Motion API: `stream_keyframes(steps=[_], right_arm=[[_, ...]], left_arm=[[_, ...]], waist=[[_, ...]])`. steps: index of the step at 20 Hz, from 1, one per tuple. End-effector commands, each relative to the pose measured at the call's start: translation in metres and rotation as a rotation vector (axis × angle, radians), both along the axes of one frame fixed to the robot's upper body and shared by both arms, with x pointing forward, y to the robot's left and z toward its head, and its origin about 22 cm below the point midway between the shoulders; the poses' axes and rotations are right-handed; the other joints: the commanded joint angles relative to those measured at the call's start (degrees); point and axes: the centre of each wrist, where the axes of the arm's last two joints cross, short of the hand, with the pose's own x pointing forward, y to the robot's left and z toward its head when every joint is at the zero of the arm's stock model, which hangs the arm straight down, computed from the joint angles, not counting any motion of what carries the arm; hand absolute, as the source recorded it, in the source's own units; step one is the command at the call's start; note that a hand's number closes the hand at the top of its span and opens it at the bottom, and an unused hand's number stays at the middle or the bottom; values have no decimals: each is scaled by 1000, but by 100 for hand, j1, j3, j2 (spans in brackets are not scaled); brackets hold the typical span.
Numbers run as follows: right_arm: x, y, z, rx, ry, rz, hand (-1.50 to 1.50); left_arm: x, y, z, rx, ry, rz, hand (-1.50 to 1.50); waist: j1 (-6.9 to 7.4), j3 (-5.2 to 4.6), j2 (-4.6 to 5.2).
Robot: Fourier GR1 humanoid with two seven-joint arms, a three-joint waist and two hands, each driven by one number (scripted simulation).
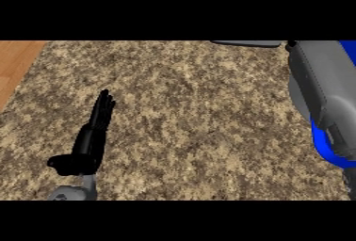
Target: Pick the eggplant from the tray and place it in the pot
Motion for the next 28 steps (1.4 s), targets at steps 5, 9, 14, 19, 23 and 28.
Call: stream_keyframes(steps=[5,9,14,19,23,28], right_arm=[[-7,-41,-30,68,-95,-187,150],[-16,-75,-48,103,-69,-185,150],[-28,-101,-70,221,-55,-173,150],[-44,-136,-84,301,-23,-205,150],[-54,-126,-121,453,19,-325,150],[-71,-161,-126,573,4,-286,-150]], left_arm=[[-1,10,8,-1,3,47,0],[-7,16,5,4,12,62,0],[1,-2,1,-16,5,54,0],[-3,7,3,-3,9,40,0],[-6,1,2,-3,11,60,0],[-10,8,9,-21,10,56,0]], waist=[[-219,7,-88],[-237,9,-88],[-300,10,-81],[-265,14,-68],[-289,15,-83],[-295,19,-106]])
